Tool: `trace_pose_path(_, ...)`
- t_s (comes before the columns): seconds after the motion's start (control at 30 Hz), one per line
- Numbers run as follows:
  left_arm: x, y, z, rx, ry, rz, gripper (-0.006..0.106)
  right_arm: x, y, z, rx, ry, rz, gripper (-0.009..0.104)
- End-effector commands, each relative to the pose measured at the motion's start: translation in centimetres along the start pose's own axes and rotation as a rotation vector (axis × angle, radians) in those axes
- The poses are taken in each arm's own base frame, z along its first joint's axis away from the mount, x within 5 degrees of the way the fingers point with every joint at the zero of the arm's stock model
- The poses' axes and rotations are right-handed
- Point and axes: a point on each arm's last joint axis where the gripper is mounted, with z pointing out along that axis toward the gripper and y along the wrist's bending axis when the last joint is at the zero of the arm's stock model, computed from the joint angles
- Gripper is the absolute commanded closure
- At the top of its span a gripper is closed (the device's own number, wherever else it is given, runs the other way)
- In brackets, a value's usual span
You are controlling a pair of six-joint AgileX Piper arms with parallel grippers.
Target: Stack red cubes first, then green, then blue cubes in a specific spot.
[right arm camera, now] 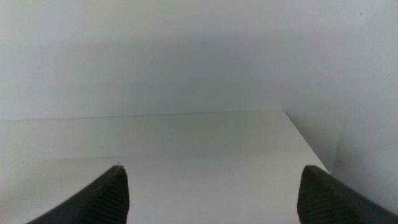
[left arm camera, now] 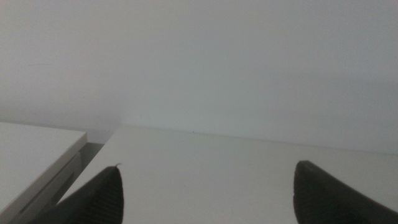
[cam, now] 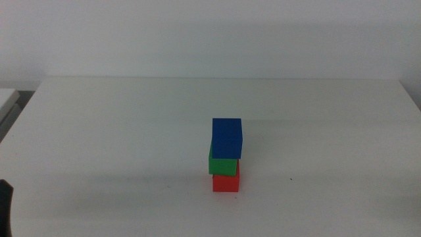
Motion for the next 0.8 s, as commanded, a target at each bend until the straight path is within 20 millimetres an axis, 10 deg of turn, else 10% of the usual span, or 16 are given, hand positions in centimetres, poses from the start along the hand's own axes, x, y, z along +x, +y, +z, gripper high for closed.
trace_pose_path(0.0,-0.04,0.0,-0.04,-0.001,-0.005,-0.001,0.007,-0.05,-0.06,-0.02,0.01,-0.016,-0.013,0.007)
trace_pose_path(0.77,-0.45,0.09,-0.05,-0.022,-0.052,0.004,0.007,-0.05,-0.06,-0.02,0.01,-0.016,-0.013,0.007)
